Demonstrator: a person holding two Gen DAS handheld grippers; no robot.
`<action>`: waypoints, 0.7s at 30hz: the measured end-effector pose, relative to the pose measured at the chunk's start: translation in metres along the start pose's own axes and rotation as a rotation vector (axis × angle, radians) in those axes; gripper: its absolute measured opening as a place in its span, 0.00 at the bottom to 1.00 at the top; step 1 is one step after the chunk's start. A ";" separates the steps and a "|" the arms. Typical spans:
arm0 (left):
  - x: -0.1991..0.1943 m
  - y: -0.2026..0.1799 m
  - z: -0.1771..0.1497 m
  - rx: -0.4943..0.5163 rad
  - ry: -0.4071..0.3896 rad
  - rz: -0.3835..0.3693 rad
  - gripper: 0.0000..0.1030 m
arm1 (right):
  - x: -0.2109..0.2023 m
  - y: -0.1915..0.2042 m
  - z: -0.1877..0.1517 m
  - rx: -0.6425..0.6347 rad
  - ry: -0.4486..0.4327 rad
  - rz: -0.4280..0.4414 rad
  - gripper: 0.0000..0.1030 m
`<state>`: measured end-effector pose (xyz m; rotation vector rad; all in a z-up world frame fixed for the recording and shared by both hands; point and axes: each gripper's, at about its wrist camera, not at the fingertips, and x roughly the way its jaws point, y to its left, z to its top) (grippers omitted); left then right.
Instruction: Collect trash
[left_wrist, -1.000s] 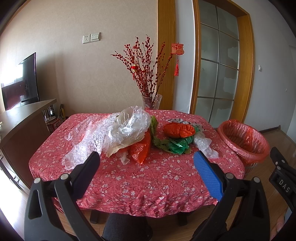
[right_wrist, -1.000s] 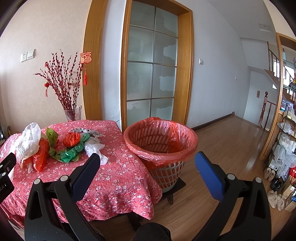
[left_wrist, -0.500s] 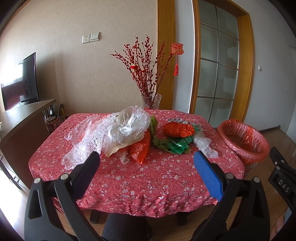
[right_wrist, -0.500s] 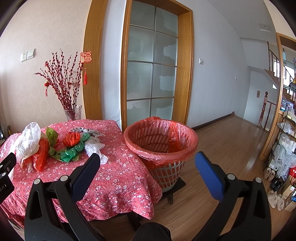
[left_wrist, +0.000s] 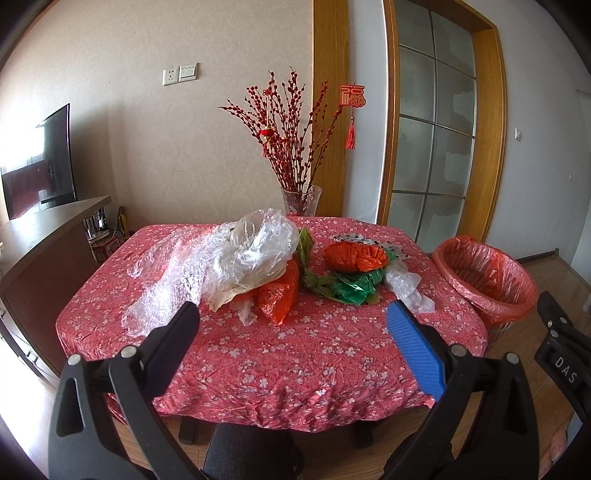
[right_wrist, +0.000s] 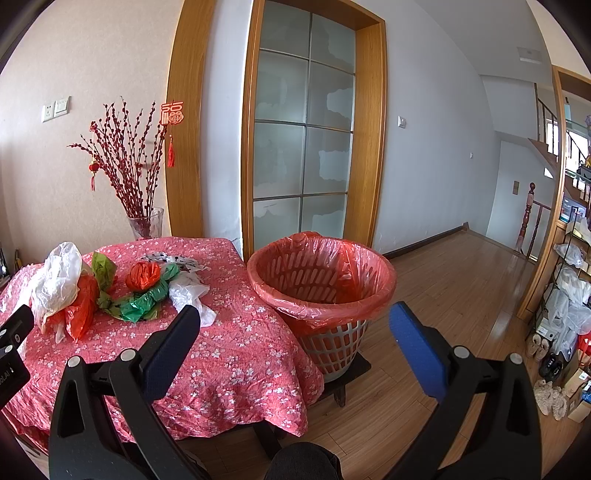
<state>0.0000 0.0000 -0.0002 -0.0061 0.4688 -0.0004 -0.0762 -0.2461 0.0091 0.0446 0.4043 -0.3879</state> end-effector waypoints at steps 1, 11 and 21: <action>0.000 0.000 0.000 0.000 0.000 0.000 0.96 | 0.000 0.000 0.000 0.000 0.000 0.000 0.98; 0.000 0.000 0.000 0.000 0.001 0.000 0.96 | 0.000 0.000 0.000 -0.001 0.001 0.000 0.98; 0.000 0.000 0.000 0.000 0.003 -0.001 0.96 | 0.000 0.000 0.001 -0.001 0.002 0.000 0.98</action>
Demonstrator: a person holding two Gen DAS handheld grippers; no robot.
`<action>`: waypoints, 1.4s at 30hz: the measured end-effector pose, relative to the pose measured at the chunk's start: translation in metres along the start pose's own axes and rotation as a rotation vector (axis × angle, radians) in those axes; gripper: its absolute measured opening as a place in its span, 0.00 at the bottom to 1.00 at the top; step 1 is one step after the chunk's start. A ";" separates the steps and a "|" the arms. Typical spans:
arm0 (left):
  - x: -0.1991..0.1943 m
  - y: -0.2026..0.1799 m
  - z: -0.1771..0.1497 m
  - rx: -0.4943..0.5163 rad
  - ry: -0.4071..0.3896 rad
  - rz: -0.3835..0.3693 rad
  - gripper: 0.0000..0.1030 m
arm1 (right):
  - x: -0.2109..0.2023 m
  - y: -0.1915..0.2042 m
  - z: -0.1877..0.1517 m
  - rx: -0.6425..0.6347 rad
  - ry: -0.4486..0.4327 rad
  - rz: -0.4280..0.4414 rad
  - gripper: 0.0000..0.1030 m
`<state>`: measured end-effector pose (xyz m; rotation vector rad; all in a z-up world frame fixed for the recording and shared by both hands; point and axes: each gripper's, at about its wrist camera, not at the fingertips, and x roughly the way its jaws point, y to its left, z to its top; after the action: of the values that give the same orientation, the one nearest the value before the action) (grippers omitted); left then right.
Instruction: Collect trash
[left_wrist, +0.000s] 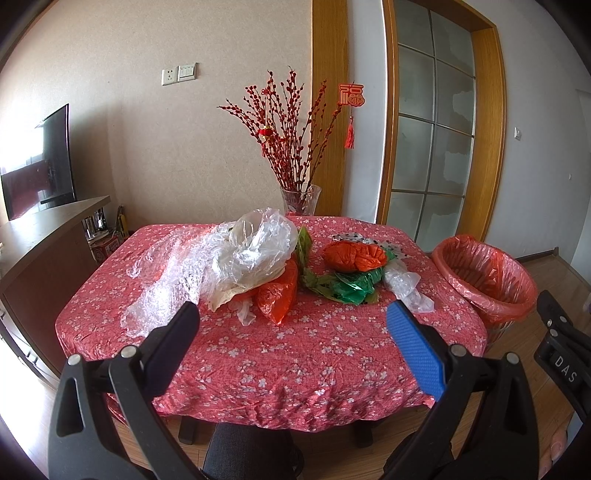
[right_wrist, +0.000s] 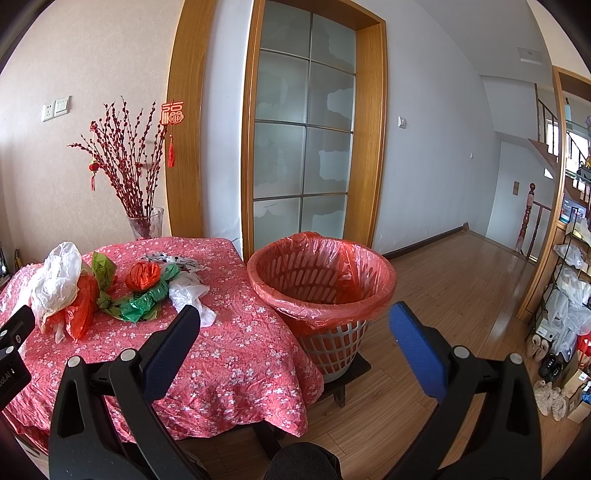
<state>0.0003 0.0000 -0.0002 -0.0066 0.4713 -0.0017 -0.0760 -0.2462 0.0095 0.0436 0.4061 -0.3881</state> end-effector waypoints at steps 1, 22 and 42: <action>0.000 0.000 0.000 0.000 0.000 0.001 0.96 | 0.000 0.000 0.000 0.000 0.000 0.000 0.98; 0.020 0.019 -0.005 -0.051 0.042 0.047 0.96 | 0.015 0.001 -0.005 -0.008 0.038 0.019 0.98; 0.101 0.140 0.010 -0.203 0.105 0.227 0.96 | 0.123 0.080 0.013 -0.121 0.166 0.320 0.78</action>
<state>0.0945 0.1397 -0.0381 -0.1528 0.5737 0.2700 0.0631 -0.2177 -0.0303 0.0228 0.5763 -0.0437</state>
